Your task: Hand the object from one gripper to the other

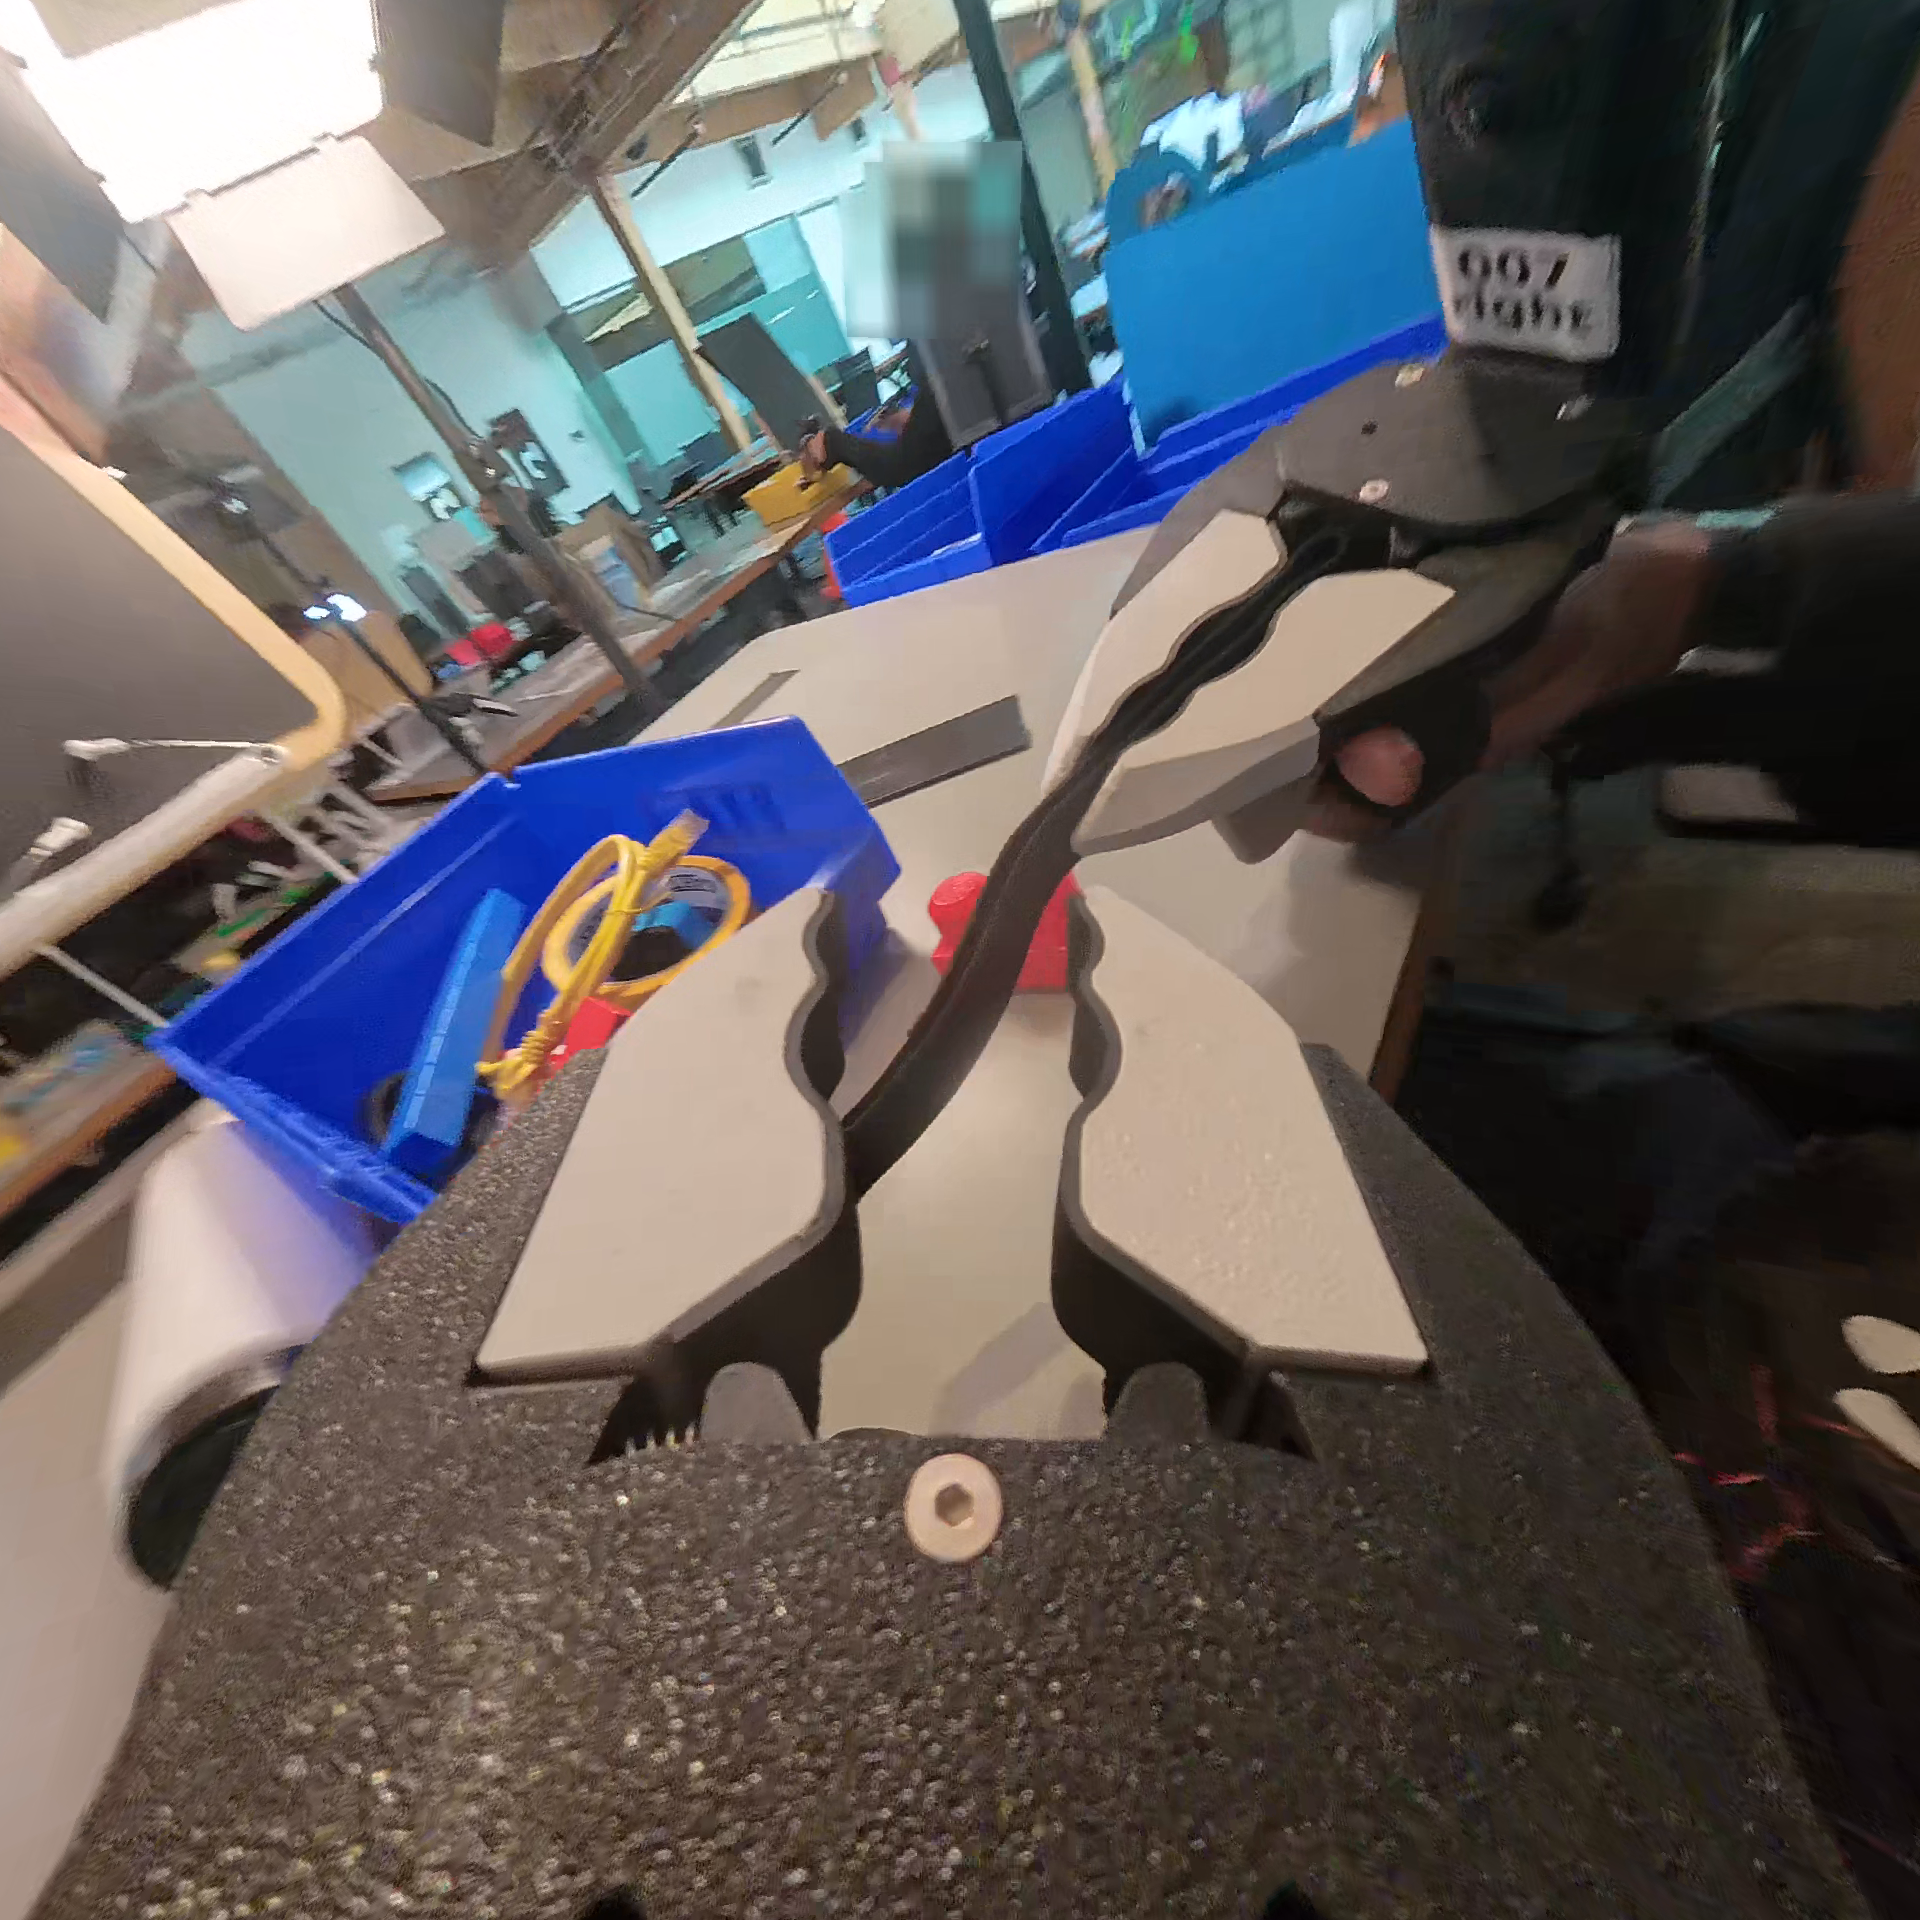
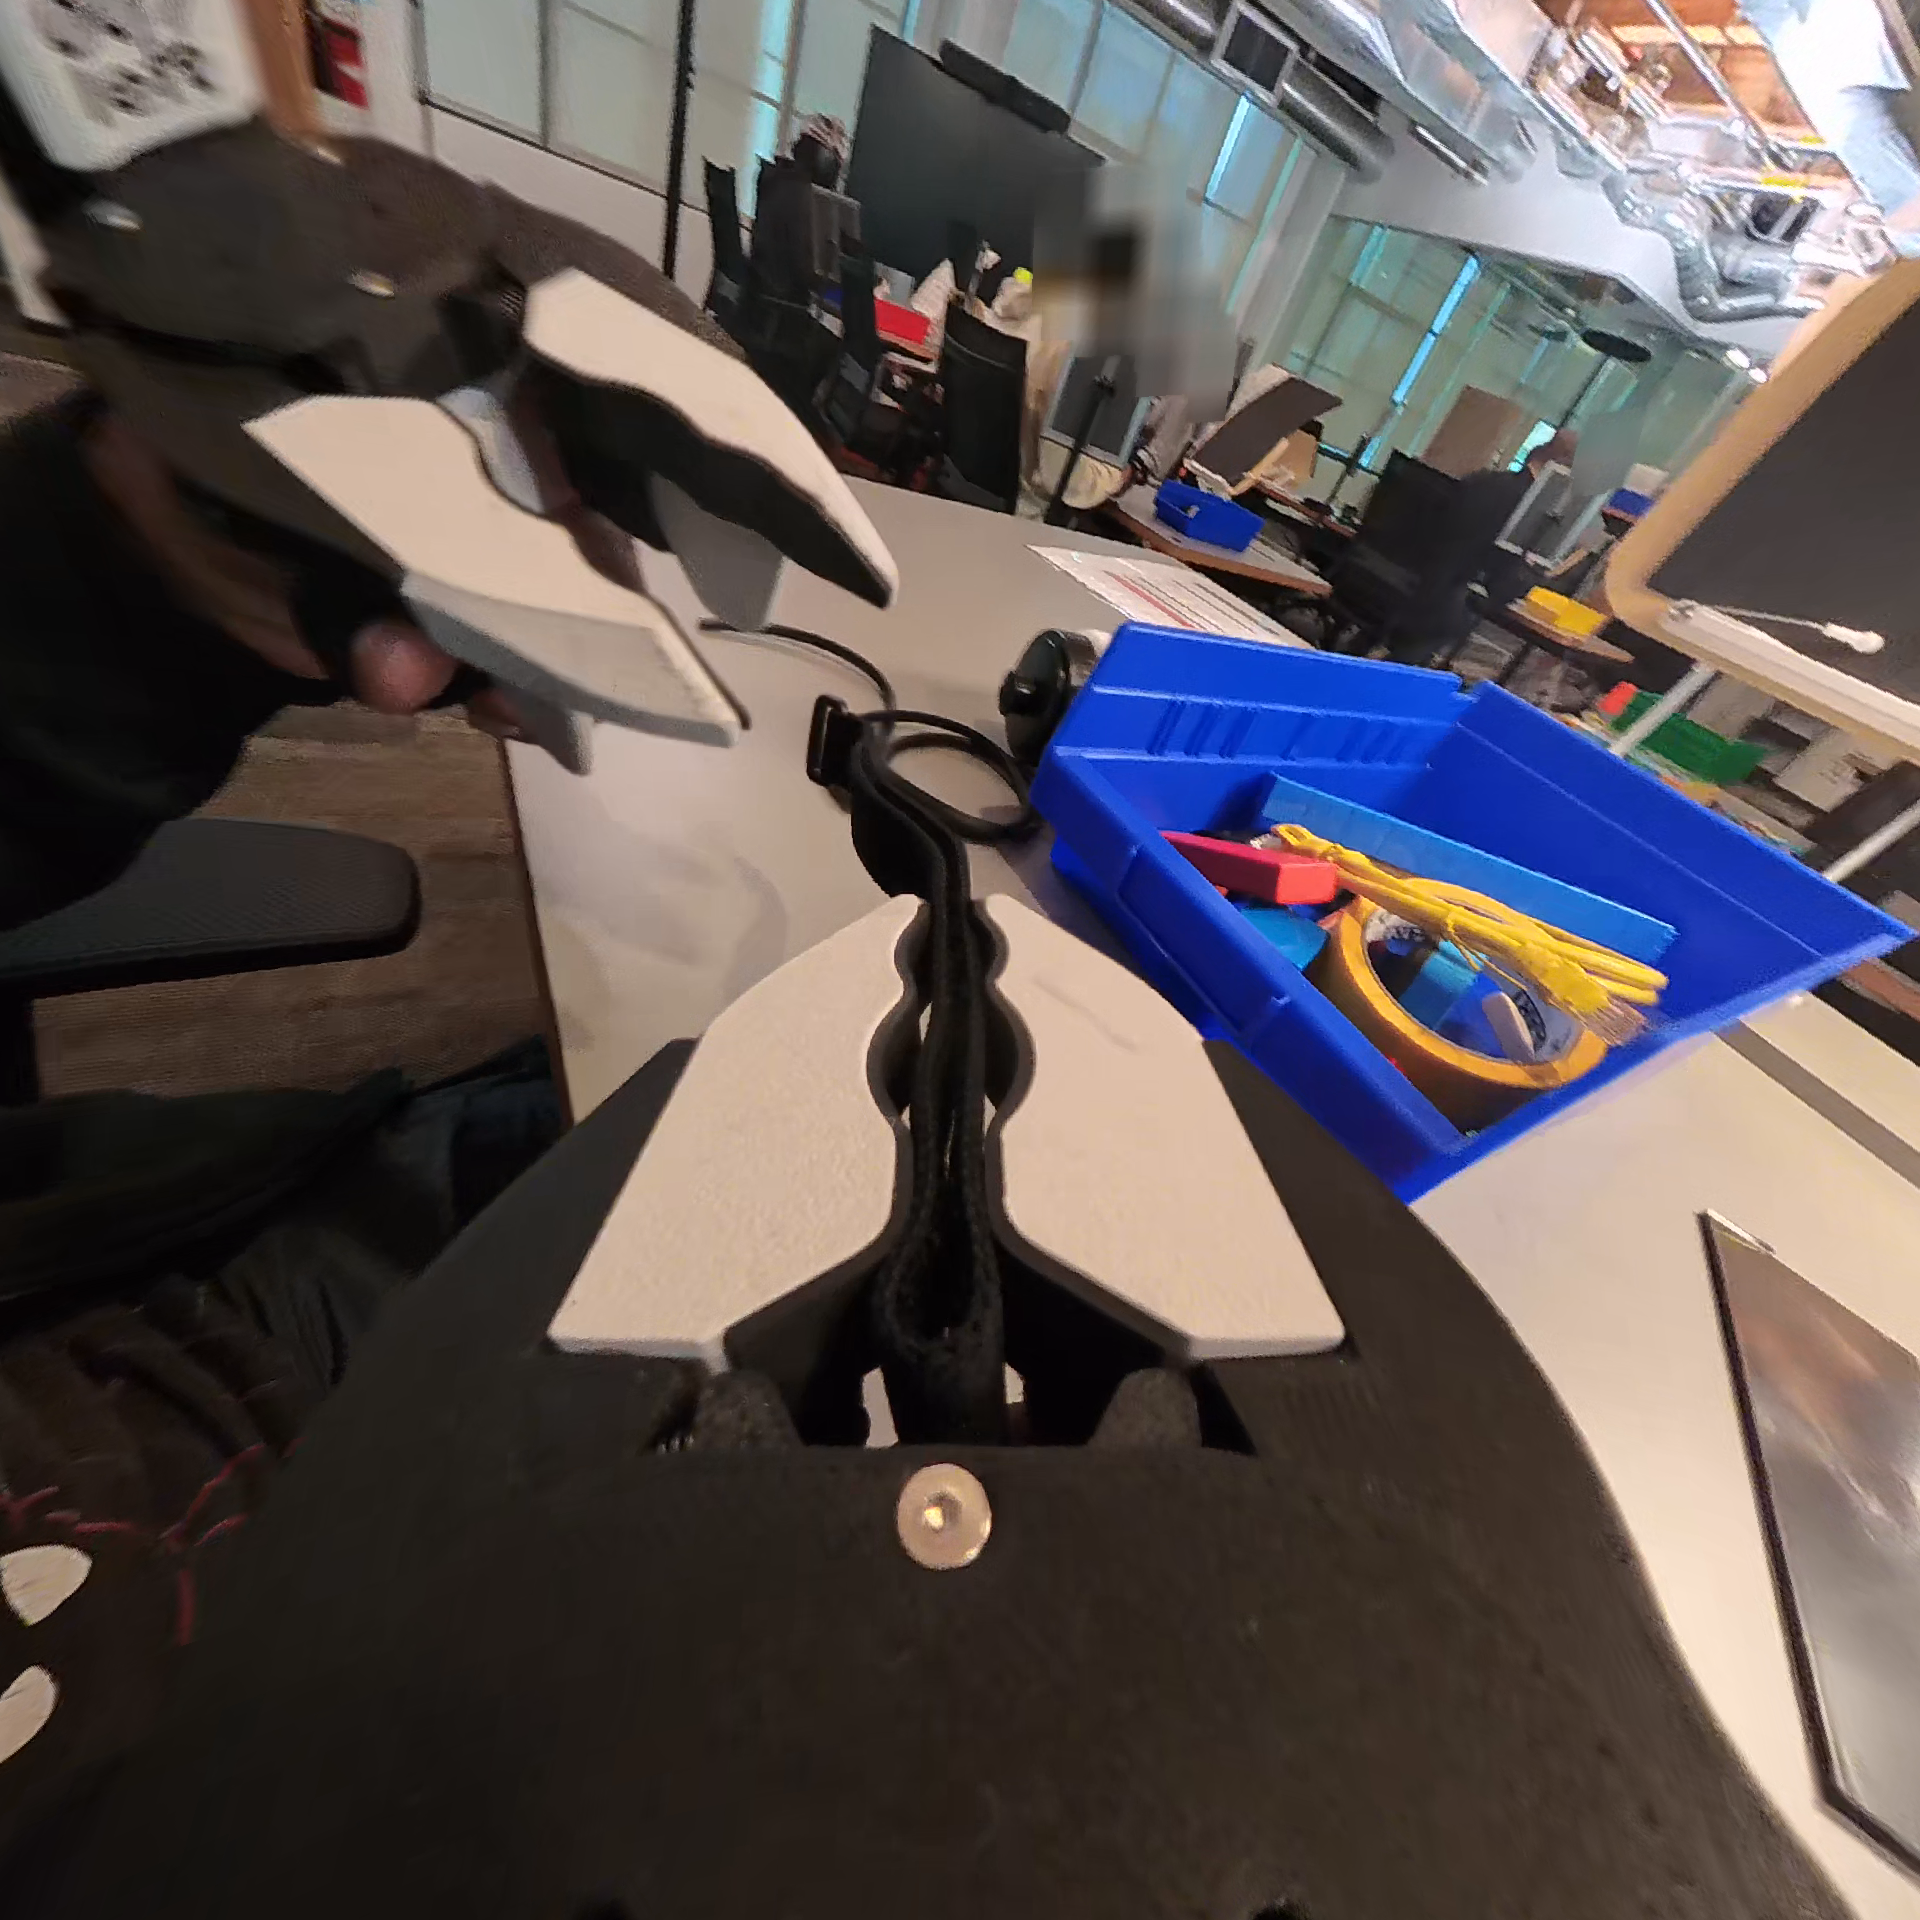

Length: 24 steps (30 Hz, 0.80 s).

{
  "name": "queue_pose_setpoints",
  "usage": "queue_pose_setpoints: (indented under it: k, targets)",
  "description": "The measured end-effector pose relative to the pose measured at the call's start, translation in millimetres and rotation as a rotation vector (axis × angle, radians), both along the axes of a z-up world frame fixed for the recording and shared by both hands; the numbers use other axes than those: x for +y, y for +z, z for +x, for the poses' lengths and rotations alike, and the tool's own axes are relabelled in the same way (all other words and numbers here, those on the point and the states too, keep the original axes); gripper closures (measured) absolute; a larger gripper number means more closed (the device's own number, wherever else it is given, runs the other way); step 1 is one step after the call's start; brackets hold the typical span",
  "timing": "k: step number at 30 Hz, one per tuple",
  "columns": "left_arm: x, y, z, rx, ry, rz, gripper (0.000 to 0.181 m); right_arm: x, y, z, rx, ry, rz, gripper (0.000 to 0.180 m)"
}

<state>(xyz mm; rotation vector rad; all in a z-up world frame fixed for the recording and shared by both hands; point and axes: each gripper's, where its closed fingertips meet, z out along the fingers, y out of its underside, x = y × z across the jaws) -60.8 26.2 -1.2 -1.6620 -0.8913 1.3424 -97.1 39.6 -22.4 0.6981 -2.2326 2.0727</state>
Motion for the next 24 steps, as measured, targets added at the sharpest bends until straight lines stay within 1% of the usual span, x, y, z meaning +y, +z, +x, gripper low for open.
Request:
queue_pose_setpoints:
  k: [3,5,7,11,15,17,19,21,23,24]
  targets:
    - [-0.4,-2.7,-6.2,-0.009,0.083,-0.118,0.139,-4.4,0.8,-7.9,-0.007,-0.068,-0.005,0.175]
    - [-1.5,-6.7,-13.4,-0.007,0.136,-0.179,0.139,-5.3,4.5,-10.6,-0.048,-0.086,-0.016,0.175]
    - [-7.3,-9.4,-21.5,0.022,0.223,-0.277,0.139,-5.5,8.6,-9.7,-0.109,-0.083,-0.022,0.175]
    - [-14.5,-2.1,-31.9,0.165,0.395,-0.491,0.137,-7.9,16.4,-9.4,-0.3,-0.09,-0.018,0.175]
    - [-9.5,-1.5,-37.1,0.275,0.468,-0.66,0.137,-13.6,15.0,-14.8,-0.602,-0.094,0.018,0.175]
    - [-8.8,-5.1,-40.5,0.306,0.486,-0.715,0.137,-15.8,12.3,-14.2,-0.738,-0.061,0.052,0.175]
    - [-11.1,-12.1,-44.5,0.311,0.505,-0.774,0.137,-16.7,11.6,-13.4,-0.812,-0.037,0.072,0.175]
    - [-14.7,-17.0,-46.8,0.334,0.539,-0.85,0.136,-17.5,9.5,-11.5,-0.846,-0.021,0.1,0.175]
    - [-14.0,-12.8,-45.8,0.372,0.584,-0.923,0.133,-18.3,7.1,-6.4,-0.883,0.009,0.134,0.175]
    - [-13.0,-9.3,-44.9,0.393,0.6,-0.93,0.133,-18.2,7.2,-3.0,-0.891,0.028,0.144,0.175]
